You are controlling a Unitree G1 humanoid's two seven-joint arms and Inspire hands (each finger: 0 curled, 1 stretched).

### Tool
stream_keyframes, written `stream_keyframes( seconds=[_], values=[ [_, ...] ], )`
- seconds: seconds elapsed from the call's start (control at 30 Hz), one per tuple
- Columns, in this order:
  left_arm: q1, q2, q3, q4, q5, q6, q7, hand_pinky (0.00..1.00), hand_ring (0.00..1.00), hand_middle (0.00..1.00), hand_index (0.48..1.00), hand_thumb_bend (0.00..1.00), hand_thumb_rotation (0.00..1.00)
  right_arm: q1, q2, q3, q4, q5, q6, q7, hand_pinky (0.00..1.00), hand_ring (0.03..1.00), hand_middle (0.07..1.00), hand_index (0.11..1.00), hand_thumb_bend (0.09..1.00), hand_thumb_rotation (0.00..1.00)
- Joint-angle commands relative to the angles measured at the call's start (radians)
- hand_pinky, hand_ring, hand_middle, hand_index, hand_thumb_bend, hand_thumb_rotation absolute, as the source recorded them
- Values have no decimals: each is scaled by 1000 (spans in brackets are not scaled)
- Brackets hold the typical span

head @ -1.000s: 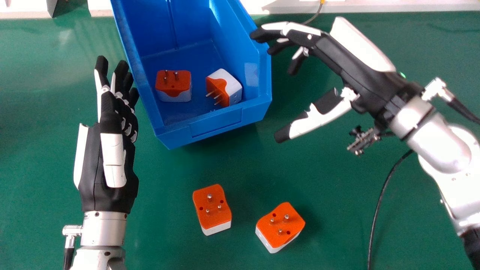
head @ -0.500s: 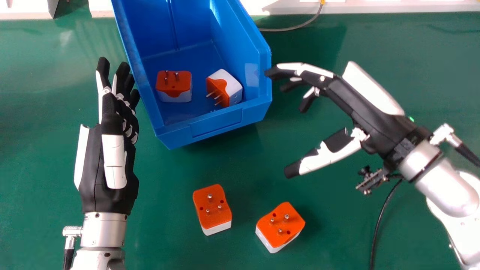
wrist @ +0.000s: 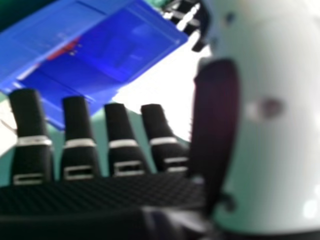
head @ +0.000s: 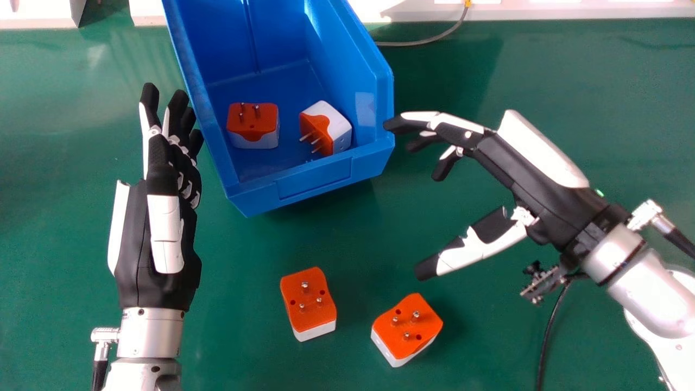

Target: Pick all objects and put in blue box

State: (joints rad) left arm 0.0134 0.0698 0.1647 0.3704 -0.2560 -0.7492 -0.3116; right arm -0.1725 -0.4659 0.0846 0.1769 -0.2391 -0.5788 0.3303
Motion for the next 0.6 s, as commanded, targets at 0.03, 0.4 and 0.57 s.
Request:
stream_keyframes(
  seconds=[0.03, 0.4, 0.57],
  values=[
    [-13, 9, -1, -7, 0, -7, -10, 1000, 1000, 1000, 1000, 867, 1000, 0, -22, -13, -41, 13, -18, 1, 647, 766, 824, 812, 987, 187],
    [-25, 3, -4, 1, 8, -10, -6, 1000, 1000, 1000, 1000, 867, 1000, 35, -42, 3, -57, 4, -43, 12, 698, 784, 826, 813, 988, 213],
    [-24, 1, -5, -3, 10, -10, -4, 1000, 1000, 1000, 1000, 867, 1000, 56, -39, 21, -48, 7, -52, 24, 691, 788, 828, 814, 982, 212]
  ],
)
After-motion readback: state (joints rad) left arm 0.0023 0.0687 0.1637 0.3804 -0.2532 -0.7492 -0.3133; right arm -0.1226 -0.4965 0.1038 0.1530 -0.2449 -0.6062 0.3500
